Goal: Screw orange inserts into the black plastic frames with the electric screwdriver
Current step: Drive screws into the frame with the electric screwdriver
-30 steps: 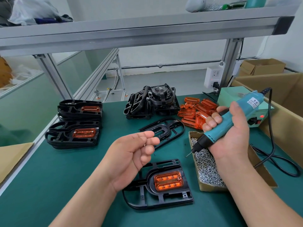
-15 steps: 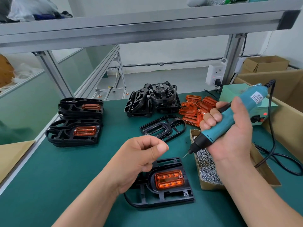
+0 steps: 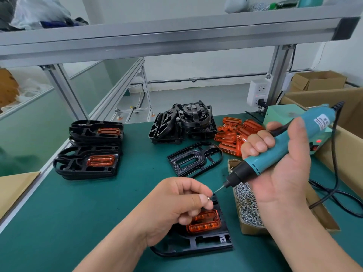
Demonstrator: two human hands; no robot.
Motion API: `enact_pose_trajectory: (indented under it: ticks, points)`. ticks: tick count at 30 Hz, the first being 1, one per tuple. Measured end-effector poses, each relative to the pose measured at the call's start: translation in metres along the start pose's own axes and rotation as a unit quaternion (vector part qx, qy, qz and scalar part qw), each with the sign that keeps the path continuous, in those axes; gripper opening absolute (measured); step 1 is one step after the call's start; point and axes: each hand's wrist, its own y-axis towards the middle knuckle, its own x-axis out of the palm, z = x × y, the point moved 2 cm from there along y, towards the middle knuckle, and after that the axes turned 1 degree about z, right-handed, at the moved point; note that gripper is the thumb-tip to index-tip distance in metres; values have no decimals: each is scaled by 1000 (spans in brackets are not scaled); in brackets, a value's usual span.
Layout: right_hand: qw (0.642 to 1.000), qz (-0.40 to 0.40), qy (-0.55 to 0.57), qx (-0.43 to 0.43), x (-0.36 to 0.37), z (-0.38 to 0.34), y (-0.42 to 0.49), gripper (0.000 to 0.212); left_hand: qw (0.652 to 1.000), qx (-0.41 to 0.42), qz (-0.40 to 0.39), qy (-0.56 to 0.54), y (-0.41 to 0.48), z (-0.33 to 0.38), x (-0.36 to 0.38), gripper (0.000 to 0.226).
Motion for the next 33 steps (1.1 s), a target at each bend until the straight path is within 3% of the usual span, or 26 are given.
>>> enact_pose_trajectory:
  ticks: [13,33]
  points:
    - [1000,2,-16,18,2,8,-4,34,999,-3,-16,-28,-1,-1,2,12]
    - [999,3,-38,15,2,10,-5,35,999,18,20,23,-2,3,4,13]
